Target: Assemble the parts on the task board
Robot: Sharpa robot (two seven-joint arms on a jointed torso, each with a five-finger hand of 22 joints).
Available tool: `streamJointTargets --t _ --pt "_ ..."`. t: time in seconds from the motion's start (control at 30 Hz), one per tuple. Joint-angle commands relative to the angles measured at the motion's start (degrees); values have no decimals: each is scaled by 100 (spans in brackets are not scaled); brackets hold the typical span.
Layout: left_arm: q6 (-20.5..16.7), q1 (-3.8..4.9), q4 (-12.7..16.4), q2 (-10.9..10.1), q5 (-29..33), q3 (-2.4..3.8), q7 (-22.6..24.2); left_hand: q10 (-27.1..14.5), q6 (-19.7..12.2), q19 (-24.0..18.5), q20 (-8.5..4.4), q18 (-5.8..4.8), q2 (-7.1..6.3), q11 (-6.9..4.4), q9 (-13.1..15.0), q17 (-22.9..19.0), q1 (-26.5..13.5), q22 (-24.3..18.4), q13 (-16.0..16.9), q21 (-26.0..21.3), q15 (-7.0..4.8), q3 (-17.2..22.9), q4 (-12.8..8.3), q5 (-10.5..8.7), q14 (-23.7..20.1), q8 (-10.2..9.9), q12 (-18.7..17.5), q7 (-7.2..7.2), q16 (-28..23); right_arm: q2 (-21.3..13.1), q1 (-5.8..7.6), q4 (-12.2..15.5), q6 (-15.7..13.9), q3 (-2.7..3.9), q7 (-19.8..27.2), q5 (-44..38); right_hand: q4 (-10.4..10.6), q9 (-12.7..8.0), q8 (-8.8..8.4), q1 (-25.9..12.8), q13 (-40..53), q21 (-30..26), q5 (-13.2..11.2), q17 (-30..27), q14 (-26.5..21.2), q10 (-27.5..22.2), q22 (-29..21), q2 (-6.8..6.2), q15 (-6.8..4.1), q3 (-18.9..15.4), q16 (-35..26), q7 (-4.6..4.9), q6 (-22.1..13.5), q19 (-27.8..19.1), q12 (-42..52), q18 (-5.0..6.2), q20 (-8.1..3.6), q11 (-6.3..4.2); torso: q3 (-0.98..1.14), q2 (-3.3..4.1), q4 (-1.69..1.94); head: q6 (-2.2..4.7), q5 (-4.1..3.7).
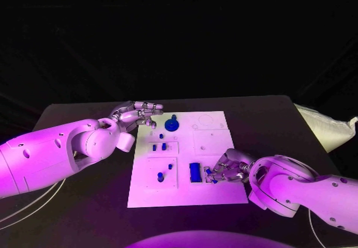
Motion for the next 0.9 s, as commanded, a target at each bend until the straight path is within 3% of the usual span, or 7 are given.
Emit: streamJointTargets --t 0.03,0.33,0.63,0.9 --pt "110 1 16 8 25 3 18 -26 -34 -37 -2 111 35 -6 -5 -5 -2 -6 -8 -20 -22 -23 -15 26 -29 31 28 -4 -35 36 -4 -24 -19 0 13 -3 56 -1 31 -77 5 8 13 270 393 48 614 -10 -25 -3 31 5 38 20 2 -112 -18 15 2 0 4 -9 14" --pt "119 1 15 10 25 3 11 -26 -34 -37 -2 111 35 -6 -5 -5 -2 -6 -8 -20 -22 -23 -15 26 -29 31 28 -4 -35 138 -4 -94 289 1 -99 -198 204 80 134 -272 65 12 76 297 397 96 623 -32 -57 -63 48 -60 202 26 80 -113 -40 -31 4 0 -10 -21 32" --pt "135 1 20 11 25 3 -13 -29 -35 -38 -2 111 40 -4 -5 -10 5 -6 -9 -21 -22 -22 -22 26 -32 33 33 -3 -35 188 -4 -128 341 1 -148 -503 271 137 191 -359 150 17 68 320 401 152 633 -4 -80 -100 63 -95 270 34 204 -116 -61 -58 -2 -10 1 -22 -5" --pt "148 1 24 10 25 3 -30 -29 -35 -38 -2 111 40 -4 -5 -10 5 -6 -9 -21 -22 -22 -22 26 -32 33 33 -3 -35 212 -4 -131 341 1 -152 -740 317 198 236 -539 170 12 -103 316 398 174 630 -18 -91 -237 56 -102 279 31 210 -115 -79 -66 1 -5 -5 -11 -12"
